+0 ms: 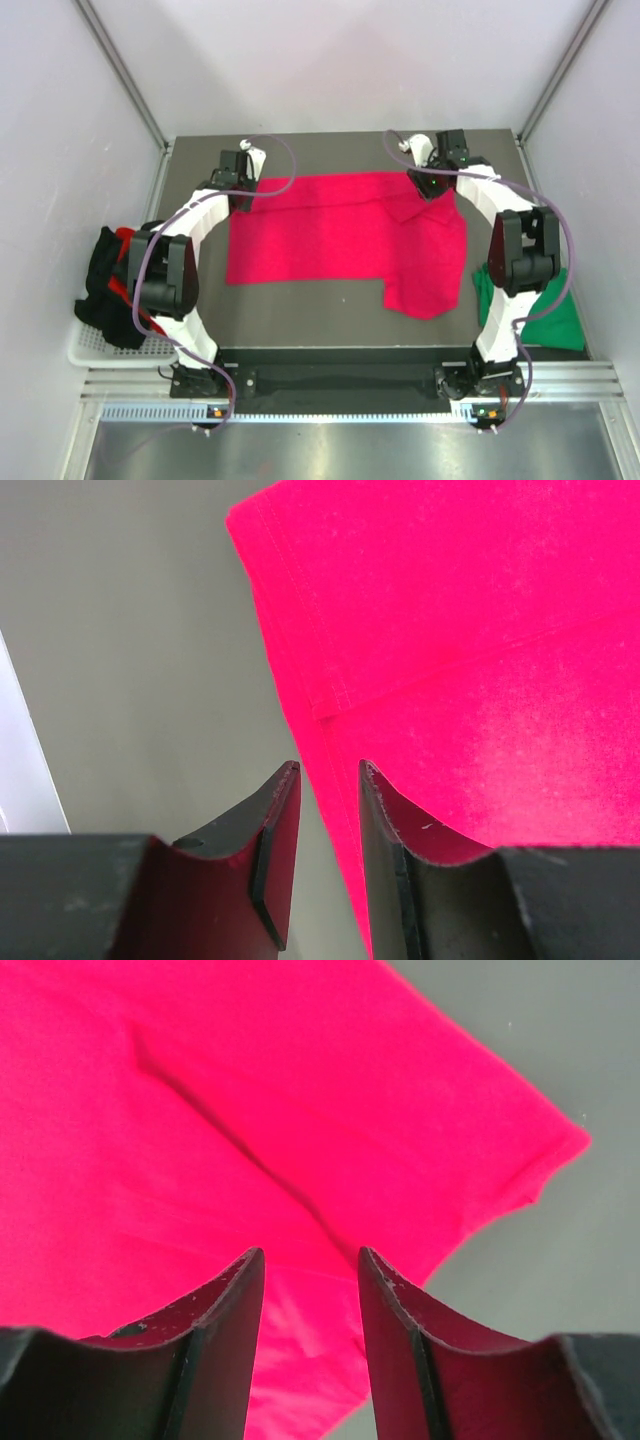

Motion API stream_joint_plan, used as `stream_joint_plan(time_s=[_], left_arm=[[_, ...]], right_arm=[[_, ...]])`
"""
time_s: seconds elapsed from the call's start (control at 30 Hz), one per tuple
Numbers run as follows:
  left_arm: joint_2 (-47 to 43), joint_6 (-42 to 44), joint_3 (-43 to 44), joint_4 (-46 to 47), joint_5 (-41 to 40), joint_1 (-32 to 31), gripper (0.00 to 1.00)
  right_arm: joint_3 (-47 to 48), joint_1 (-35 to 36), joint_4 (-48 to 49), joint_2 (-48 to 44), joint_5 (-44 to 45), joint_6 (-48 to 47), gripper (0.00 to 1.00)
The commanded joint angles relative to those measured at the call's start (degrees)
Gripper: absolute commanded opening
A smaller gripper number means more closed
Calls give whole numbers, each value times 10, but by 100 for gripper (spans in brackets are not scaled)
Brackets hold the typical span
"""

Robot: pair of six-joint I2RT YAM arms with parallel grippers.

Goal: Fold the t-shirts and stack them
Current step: Fold the tshirt

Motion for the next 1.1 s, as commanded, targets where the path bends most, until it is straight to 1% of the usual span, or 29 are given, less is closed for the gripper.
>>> stream_joint_plan(time_s=[0.0,0.07,0.17,0.27,0.47,0.6,0.77,1.07], left_arm=[[-4,7,8,15,6,-2,35],[-3,5,8,15,7,-2,35],[-1,3,5,15,7,-2,35],[-1,4,2,15,7,-2,35],[-3,4,1,15,9,-2,35],[-4,3,-2,16,8,-1,35],[-4,2,-1,16,7,-2,35],[-5,3,-7,18,7,-2,36]], right_arm=[[-20,25,25,-1,53,-85,43],[-47,32,39,-9,51,-100,43],[-58,38,32,-13,31,-103,40],[-71,42,36,-16,24,-99,38],[-75,62,33,1,11,-96,37],[-73,81,34,11,7,-94,37],[-63,98,39,22,9,-85,40],[-53,100,38,46,24,-80,41]])
